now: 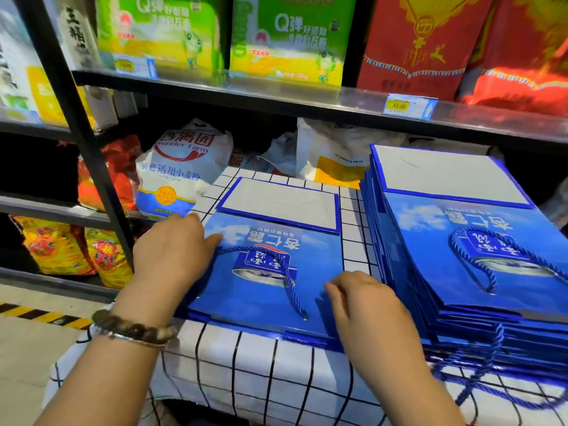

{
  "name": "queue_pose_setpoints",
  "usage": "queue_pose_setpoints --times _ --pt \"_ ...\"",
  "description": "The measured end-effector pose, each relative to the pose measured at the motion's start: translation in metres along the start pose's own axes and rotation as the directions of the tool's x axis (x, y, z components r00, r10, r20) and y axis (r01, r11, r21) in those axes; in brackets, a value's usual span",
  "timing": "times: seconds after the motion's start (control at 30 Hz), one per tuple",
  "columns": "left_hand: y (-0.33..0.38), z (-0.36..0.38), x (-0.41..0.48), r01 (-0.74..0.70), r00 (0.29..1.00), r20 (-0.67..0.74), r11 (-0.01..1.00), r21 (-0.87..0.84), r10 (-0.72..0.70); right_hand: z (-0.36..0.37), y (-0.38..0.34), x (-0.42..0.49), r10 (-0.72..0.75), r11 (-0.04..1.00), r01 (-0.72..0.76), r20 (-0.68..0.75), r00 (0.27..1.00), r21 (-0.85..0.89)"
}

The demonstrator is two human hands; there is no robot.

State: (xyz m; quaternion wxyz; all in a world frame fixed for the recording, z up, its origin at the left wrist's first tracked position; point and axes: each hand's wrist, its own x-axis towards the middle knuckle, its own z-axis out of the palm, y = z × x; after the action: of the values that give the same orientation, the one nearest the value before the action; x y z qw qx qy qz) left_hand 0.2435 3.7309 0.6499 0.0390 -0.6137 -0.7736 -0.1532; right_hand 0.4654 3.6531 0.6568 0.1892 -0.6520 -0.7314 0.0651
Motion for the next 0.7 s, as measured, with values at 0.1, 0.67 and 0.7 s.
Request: queue_pose_setpoints --times 0.1,0.67,0.7 --pt "-0.003 0.007 0.0 -0.005 0.999 0.049 0.995 0.1 0.001 0.014 0.0 0.026 0.081 0.977 -0.088 -0.042 0.996 -0.196" --pt "-0.01 0.016 -0.008 0.056 0.99 -0.075 0.828 -0.558 -0.117 0.035 0.014 0.071 0.43 0.902 -0.427 -0.039 0.902 0.069" --pt "-0.01 0.014 -0.009 0.044 0.985 -0.101 0.767 -0.64 -0.141 0.034 0.013 0.07 0.428 0.896 -0.418 -0.036 0.903 0.147"
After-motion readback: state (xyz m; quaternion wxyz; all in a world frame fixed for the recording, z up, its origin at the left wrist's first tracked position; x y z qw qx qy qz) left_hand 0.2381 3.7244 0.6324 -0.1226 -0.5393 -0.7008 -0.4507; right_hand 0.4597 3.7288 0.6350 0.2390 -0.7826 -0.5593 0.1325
